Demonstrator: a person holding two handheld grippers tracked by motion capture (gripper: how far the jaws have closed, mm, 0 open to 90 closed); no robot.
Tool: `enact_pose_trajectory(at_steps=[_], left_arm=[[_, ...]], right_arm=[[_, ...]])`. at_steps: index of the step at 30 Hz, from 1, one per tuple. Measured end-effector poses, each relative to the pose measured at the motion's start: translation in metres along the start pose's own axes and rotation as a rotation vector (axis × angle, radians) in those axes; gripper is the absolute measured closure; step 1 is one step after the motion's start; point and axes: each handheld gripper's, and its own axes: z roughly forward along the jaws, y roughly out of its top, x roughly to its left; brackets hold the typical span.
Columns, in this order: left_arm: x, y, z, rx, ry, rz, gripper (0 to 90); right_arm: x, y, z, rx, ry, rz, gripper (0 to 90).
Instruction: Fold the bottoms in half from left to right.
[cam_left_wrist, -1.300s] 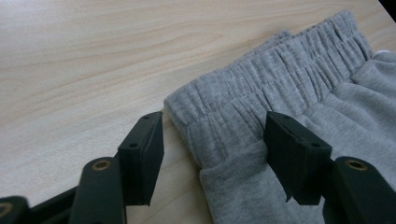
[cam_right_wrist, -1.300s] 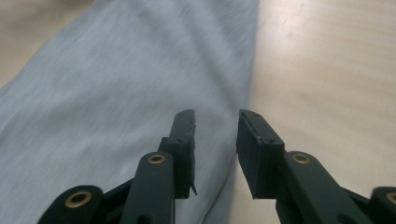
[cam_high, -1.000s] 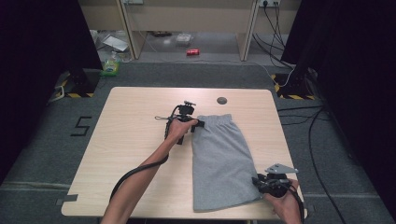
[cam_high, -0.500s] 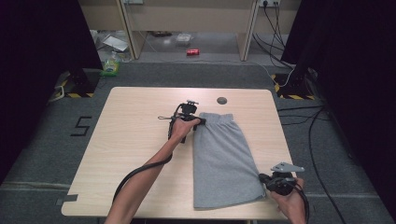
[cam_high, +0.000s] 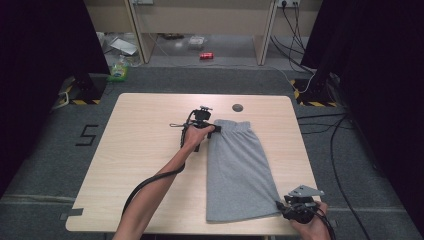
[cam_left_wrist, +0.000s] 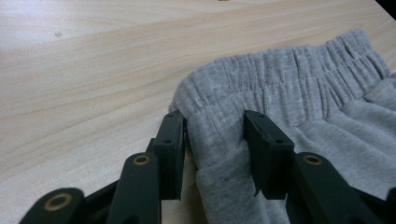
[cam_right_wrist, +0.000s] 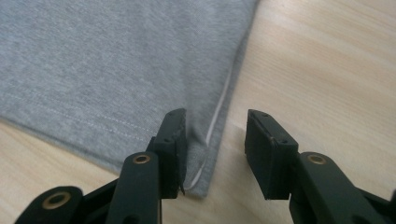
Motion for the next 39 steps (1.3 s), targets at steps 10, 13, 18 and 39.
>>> enact_pose_trajectory(at_steps=[10, 13, 18, 39], left_arm=[[0.004, -0.002, -0.002, 0.003, -0.008, -0.029, 47.2], [0.005, -0.002, -0.003, 0.003, -0.007, -0.031, 46.0], [0.005, -0.001, -0.004, 0.003, -0.006, -0.037, 43.4], [-0.005, 0.0, -0.001, 0.017, 0.037, 0.071, 59.5]], right_arm=[[0.016, 0.02, -0.014, -0.093, -0.031, -0.009, 44.0], [0.042, 0.031, -0.009, -0.141, 0.058, -0.039, 43.4], [0.08, 0.043, 0.011, -0.228, 0.151, -0.075, 42.9], [0.168, 0.054, 0.062, -0.158, 0.29, -0.161, 30.8]])
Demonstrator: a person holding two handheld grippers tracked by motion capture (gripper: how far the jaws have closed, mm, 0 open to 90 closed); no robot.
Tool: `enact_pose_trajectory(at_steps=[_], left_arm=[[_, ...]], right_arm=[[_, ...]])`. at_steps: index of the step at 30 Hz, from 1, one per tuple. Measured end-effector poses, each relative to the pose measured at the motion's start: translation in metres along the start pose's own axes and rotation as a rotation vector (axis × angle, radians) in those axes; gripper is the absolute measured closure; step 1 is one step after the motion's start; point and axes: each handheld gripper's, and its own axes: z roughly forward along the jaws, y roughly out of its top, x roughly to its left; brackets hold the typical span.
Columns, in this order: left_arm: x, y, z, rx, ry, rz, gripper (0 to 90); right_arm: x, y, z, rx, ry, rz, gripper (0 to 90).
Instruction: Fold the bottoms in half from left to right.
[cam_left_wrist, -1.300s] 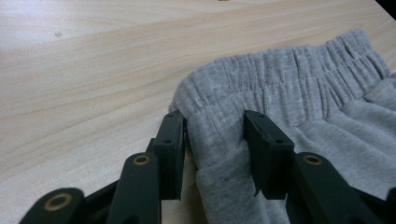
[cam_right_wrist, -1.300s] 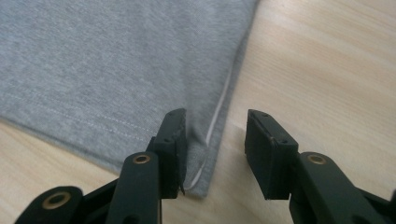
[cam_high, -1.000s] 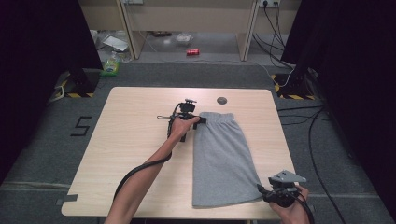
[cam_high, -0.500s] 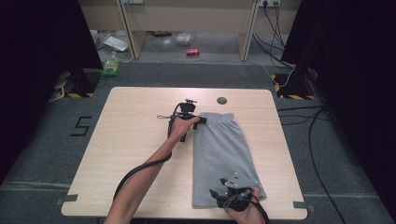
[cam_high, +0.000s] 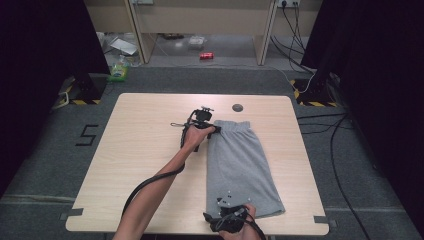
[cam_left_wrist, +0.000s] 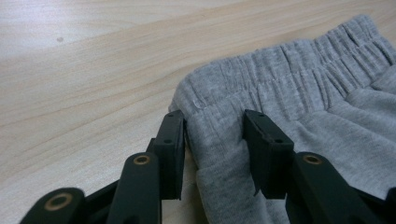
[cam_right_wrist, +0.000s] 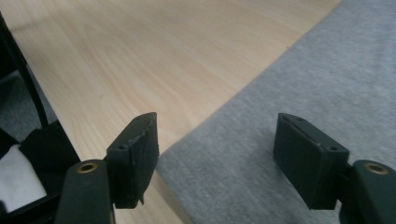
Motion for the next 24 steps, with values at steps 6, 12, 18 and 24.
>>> enact_pose_trajectory(at_steps=[6, 12, 18, 24], left_arm=[[-0.001, 0.001, 0.0, 0.001, 0.004, 0.007, 60.9], [-0.004, 0.002, 0.0, 0.005, 0.017, 0.024, 62.7], [-0.003, 0.002, 0.0, 0.006, 0.017, 0.03, 63.6], [-0.002, 0.002, -0.004, 0.014, 0.018, 0.054, 65.9]], right_arm=[[0.008, -0.003, 0.005, 0.034, -0.014, -0.053, 44.9], [0.013, -0.003, 0.006, 0.041, -0.016, -0.118, 71.4], [0.013, -0.002, 0.007, 0.041, 0.009, -0.114, 82.8], [0.011, 0.0, 0.01, 0.033, 0.045, -0.091, 84.1]])
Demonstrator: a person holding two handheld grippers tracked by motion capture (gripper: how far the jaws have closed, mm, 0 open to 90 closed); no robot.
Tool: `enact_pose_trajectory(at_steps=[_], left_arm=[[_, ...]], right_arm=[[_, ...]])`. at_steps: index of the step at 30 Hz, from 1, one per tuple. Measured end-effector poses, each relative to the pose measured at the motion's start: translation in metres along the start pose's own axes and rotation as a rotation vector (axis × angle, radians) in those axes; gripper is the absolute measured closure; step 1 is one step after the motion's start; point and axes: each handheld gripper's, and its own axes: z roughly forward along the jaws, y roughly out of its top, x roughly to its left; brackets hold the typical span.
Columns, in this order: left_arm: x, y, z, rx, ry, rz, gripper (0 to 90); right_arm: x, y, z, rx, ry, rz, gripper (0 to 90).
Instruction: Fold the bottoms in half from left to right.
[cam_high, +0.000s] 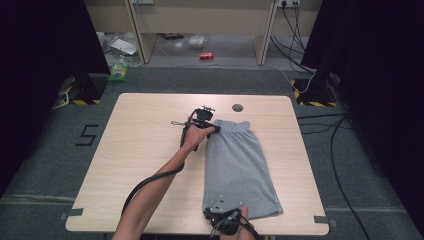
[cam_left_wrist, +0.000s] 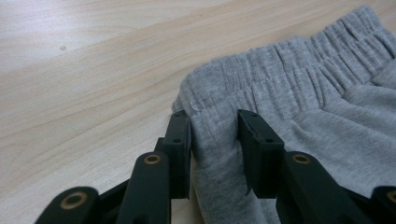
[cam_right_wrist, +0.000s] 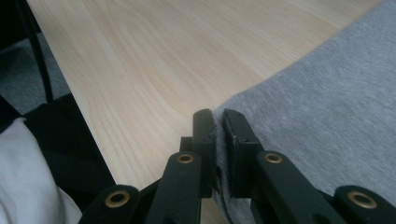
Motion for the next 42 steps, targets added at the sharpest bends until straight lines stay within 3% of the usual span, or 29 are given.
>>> enact_pose_trajectory(at_steps=[5, 10, 16, 17, 22, 31, 32, 37, 42], left_arm=[[0.007, -0.001, -0.007, 0.01, 0.011, 0.021, 67.6], [0.023, -0.006, -0.018, 0.02, 0.027, 0.03, 68.3], [0.047, -0.011, -0.032, 0.021, 0.057, 0.015, 68.6], [0.051, -0.012, -0.034, 0.02, 0.06, 0.01, 68.6], [0.068, -0.016, -0.04, 0.014, 0.069, -0.009, 68.5], [0.087, -0.016, -0.045, 0.01, 0.094, -0.012, 68.6], [0.089, -0.017, -0.046, 0.008, 0.094, -0.014, 68.6], [0.099, -0.02, -0.049, -0.002, 0.096, -0.044, 68.5], [0.101, -0.023, -0.05, -0.012, 0.087, -0.064, 66.1]], right_arm=[[0.005, 0.009, 0.009, -0.008, 0.033, -0.008, 84.3], [0.011, 0.022, 0.023, -0.01, 0.078, -0.004, 84.4], [0.02, 0.041, 0.043, -0.021, 0.122, -0.033, 84.3], [0.022, 0.043, 0.046, -0.017, 0.132, -0.014, 84.3], [0.025, 0.055, 0.061, -0.023, 0.162, -0.022, 84.3], [0.029, 0.071, 0.081, -0.022, 0.181, -0.026, 84.0], [0.03, 0.071, 0.082, -0.012, 0.184, 0.001, 83.8], [0.032, 0.073, 0.088, -0.019, 0.184, -0.005, 82.5], [0.034, 0.077, 0.092, -0.016, 0.196, 0.004, 71.8]])
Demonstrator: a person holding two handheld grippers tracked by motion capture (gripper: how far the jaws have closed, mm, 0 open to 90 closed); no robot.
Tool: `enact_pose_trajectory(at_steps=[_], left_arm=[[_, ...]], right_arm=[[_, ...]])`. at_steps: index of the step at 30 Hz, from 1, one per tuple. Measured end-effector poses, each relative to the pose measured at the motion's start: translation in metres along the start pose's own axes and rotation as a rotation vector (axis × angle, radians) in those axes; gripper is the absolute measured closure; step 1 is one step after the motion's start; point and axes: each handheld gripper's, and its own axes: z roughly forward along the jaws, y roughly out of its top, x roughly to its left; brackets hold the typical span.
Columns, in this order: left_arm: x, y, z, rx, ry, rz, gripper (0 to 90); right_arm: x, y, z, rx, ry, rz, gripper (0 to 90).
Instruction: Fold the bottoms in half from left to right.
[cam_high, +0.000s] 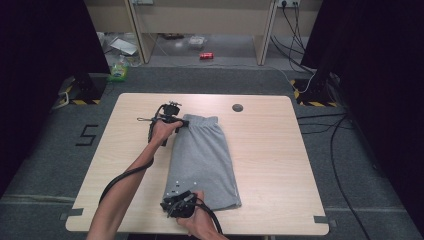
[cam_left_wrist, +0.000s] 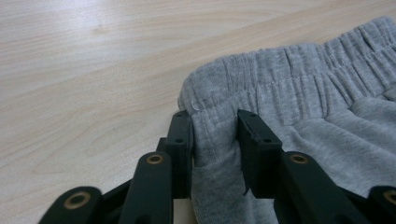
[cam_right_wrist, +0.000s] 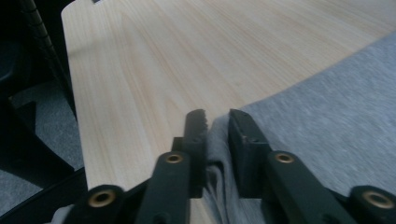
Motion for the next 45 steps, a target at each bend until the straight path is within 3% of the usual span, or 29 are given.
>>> enact_pose_trajectory(at_steps=[4, 14, 20, 24, 45], left_arm=[[0.002, -0.002, -0.001, -0.013, -0.013, -0.028, 60.4], [0.004, 0.0, -0.01, -0.03, -0.022, -0.05, 51.0], [0.005, -0.002, -0.01, -0.027, -0.02, -0.058, 48.8], [0.006, -0.004, -0.009, -0.017, -0.02, -0.06, 47.5], [0.009, -0.009, -0.008, -0.019, -0.035, -0.088, 45.2]], right_arm=[[0.001, 0.007, -0.007, -0.023, -0.001, -0.022, 61.0], [-0.022, 0.025, -0.037, -0.087, -0.049, -0.002, 56.1], [-0.049, 0.032, -0.053, -0.101, -0.129, 0.003, 54.8], [-0.068, 0.031, -0.06, -0.098, -0.171, 0.034, 53.6], [-0.165, 0.038, -0.088, -0.097, -0.335, 0.173, 48.5]])
